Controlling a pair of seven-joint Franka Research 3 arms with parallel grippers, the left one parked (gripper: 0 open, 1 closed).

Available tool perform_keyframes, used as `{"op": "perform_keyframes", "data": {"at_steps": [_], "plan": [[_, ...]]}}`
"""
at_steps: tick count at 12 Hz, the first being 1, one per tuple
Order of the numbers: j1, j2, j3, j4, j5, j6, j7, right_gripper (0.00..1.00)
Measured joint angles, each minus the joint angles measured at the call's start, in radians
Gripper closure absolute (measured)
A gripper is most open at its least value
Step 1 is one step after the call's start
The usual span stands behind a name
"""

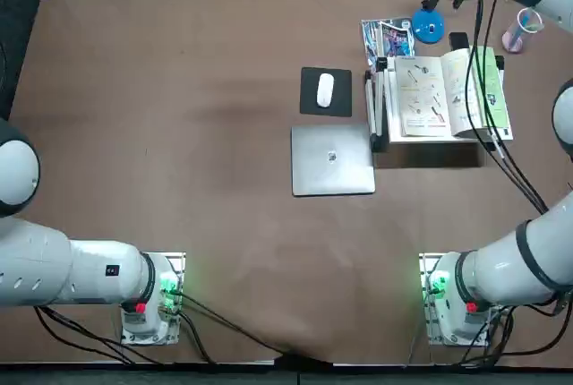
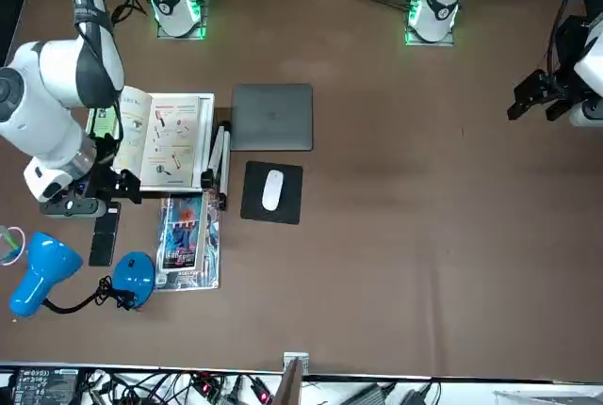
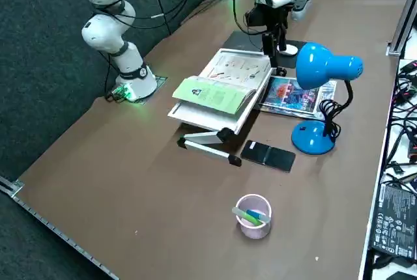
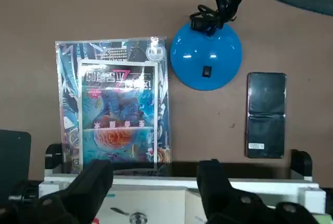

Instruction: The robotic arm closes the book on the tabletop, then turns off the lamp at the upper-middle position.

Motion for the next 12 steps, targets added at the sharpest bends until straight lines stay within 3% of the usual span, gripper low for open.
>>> {"op": "perform_keyframes", "data": {"at_steps": [6, 12], "plan": [[0.002, 0.008, 0.000, -0.121, 0.000, 0.189, 0.000, 0.00], [0.001, 0.022, -0.001, -0.145, -0.001, 0.220, -0.013, 0.00]]}}
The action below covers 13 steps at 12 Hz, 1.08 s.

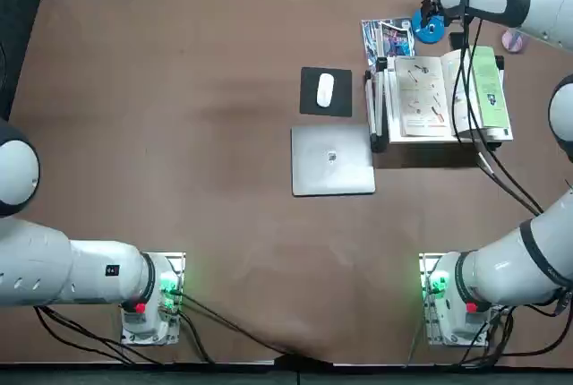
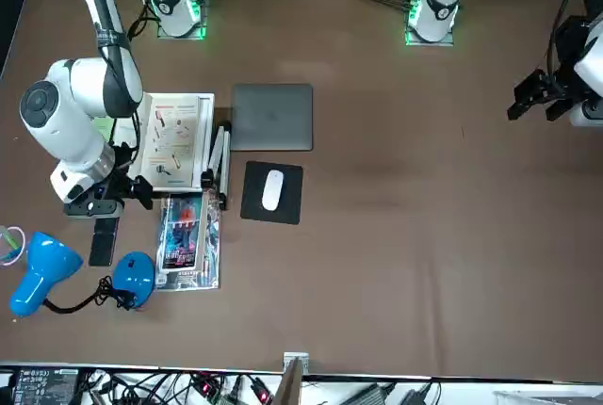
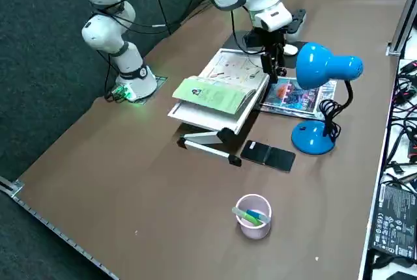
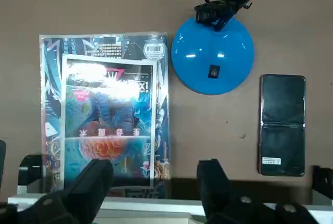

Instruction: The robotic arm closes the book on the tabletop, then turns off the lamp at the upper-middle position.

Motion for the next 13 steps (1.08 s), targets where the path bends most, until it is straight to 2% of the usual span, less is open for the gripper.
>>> {"op": "perform_keyframes", "data": {"at_steps": [5, 6, 10, 13], "plan": [[-0.023, -0.038, -0.010, -0.001, 0.000, -0.095, -0.021, 0.04], [-0.046, -0.071, -0.013, -0.001, 0.000, -0.167, -0.058, 0.06], [-0.127, -0.125, -0.014, -0.008, 0.006, -0.273, -0.202, 0.06], [-0.208, -0.130, -0.017, -0.015, 0.121, -0.320, -0.368, 0.08]]}}
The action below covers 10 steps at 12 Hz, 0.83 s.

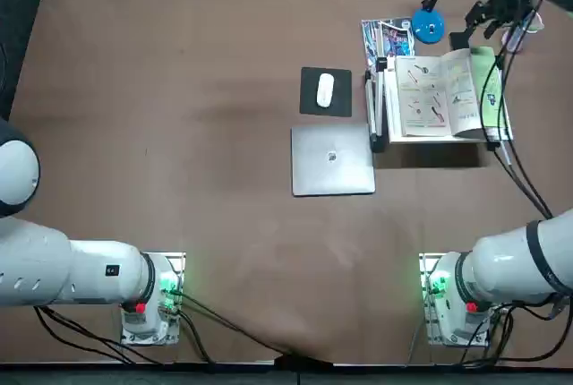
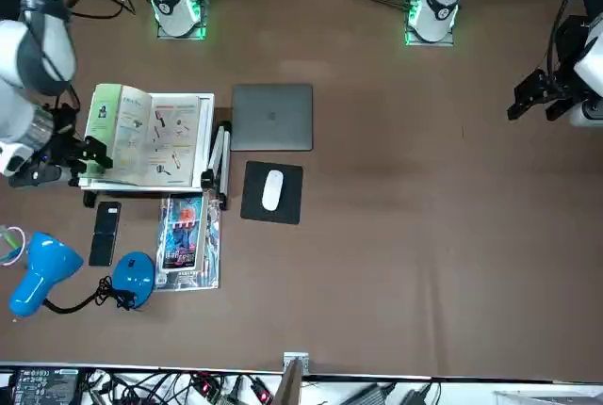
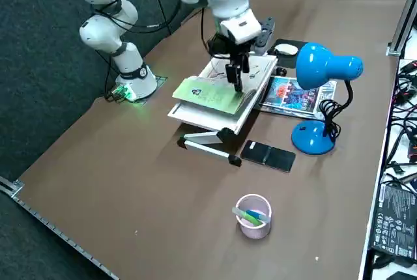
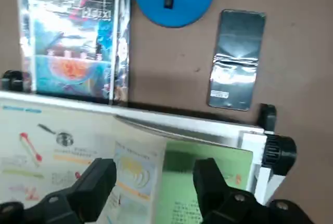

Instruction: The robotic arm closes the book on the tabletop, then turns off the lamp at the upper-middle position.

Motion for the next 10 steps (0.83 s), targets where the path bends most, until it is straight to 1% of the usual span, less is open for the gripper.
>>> {"op": "perform_keyframes", "data": {"at_steps": [2, 3, 7, 10], "plan": [[-0.066, 0.003, -0.002, -0.005, 0.108, -0.032, -0.134, 0.07], [-0.097, 0.006, -0.003, -0.007, 0.142, -0.049, -0.191, 0.10], [-0.182, 0.024, -0.005, -0.010, 0.198, -0.085, -0.329, 0.11], [-0.223, 0.045, -0.005, -0.016, 0.318, -0.127, -0.417, 0.11]]}}
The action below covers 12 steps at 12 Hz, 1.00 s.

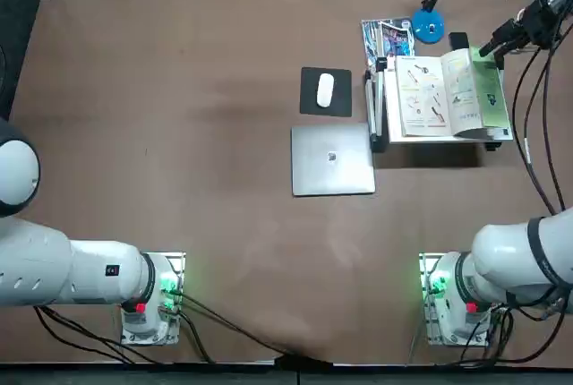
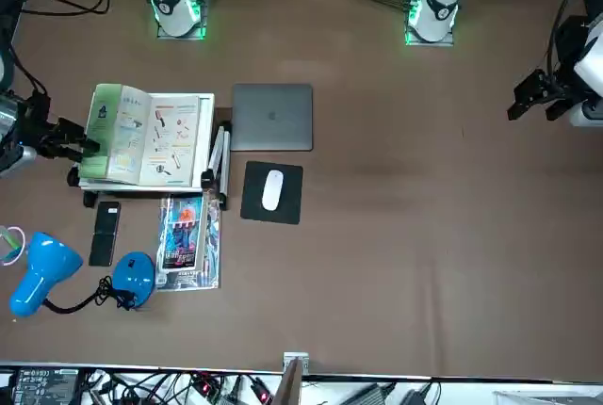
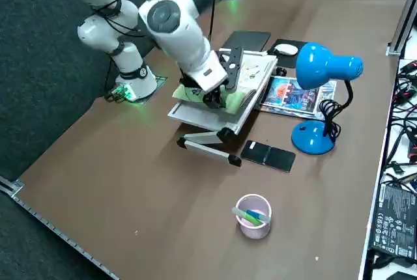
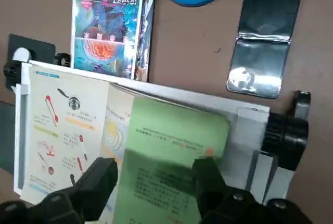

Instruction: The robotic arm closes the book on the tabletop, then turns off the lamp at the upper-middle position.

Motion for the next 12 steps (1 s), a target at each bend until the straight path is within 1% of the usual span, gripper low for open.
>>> {"op": "perform_keyframes", "data": {"at_steps": [2, 5, 8, 12], "plan": [[-0.040, 0.034, 0.000, -0.003, 0.063, -0.012, -0.070, 0.11], [-0.070, 0.072, 0.000, -0.004, 0.091, -0.015, -0.141, 0.11], [-0.087, 0.095, 0.000, -0.004, 0.102, -0.015, -0.177, 0.11], [-0.113, 0.097, 0.000, -0.004, 0.103, -0.015, -0.204, 0.11]]}}
